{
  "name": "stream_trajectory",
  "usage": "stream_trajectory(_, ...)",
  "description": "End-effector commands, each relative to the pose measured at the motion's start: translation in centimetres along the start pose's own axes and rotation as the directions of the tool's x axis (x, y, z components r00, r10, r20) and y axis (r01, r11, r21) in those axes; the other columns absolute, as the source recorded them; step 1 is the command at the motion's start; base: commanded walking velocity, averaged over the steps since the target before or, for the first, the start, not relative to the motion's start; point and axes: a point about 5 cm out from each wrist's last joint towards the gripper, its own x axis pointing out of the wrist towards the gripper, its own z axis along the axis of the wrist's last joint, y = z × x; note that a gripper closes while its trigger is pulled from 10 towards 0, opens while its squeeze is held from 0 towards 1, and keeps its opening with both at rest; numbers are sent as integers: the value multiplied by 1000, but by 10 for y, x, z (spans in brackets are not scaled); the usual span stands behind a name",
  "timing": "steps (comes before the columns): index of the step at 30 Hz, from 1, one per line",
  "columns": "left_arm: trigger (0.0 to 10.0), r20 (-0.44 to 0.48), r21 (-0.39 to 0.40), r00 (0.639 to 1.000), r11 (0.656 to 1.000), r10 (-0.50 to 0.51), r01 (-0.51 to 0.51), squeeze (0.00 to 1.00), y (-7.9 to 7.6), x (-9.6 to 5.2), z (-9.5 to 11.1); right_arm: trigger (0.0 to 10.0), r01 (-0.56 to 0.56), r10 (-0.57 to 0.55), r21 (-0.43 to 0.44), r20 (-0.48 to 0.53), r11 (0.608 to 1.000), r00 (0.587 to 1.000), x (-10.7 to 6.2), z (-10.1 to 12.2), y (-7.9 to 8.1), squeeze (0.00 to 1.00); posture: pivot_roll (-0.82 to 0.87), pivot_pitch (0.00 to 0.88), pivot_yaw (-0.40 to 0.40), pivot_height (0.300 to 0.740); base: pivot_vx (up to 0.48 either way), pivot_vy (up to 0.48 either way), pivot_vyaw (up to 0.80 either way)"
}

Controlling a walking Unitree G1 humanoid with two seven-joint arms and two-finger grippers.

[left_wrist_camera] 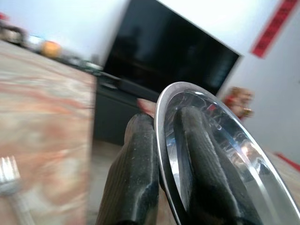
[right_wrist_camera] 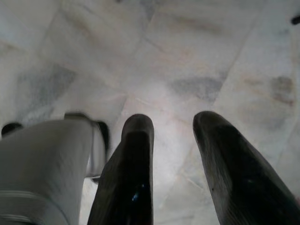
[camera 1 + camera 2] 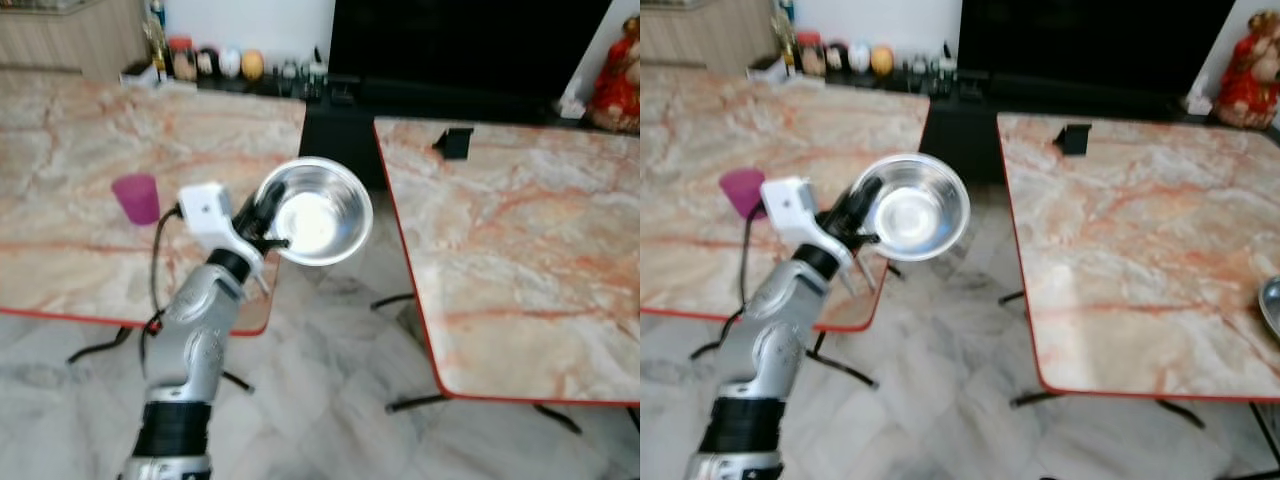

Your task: Setting the table

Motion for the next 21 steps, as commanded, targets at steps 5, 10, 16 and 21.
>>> stream_trajectory(5, 10000, -12, 3, 999, 999, -44, 44, 0, -12, 3, -5, 10000, 10, -10, 4, 6, 1000, 1000, 0, 2, -6, 0, 140, 0, -87, 728, 0, -428, 0)
stream_trajectory(10, 10000, -21, 11, 998, 998, -54, 54, 0, -12, 3, -6, 10000, 3, -3, 4, 0, 1000, 1000, 0, 1, -5, 0, 136, 0, -82, 728, 0, -429, 0)
stream_trajectory(16, 10000, -25, 13, 998, 998, -61, 61, 0, -13, 4, -7, 10000, -2, 2, 4, -4, 1000, 1000, 0, 0, -4, 0, 135, 0, -81, 728, 0, -428, 0)
stream_trajectory(21, 10000, -27, 12, 997, 998, -68, 68, 0, -13, 4, -8, 10000, -2, 2, -2, -5, 1000, 1000, 0, 0, -4, 0, 134, 0, -80, 728, 0, -428, 0)
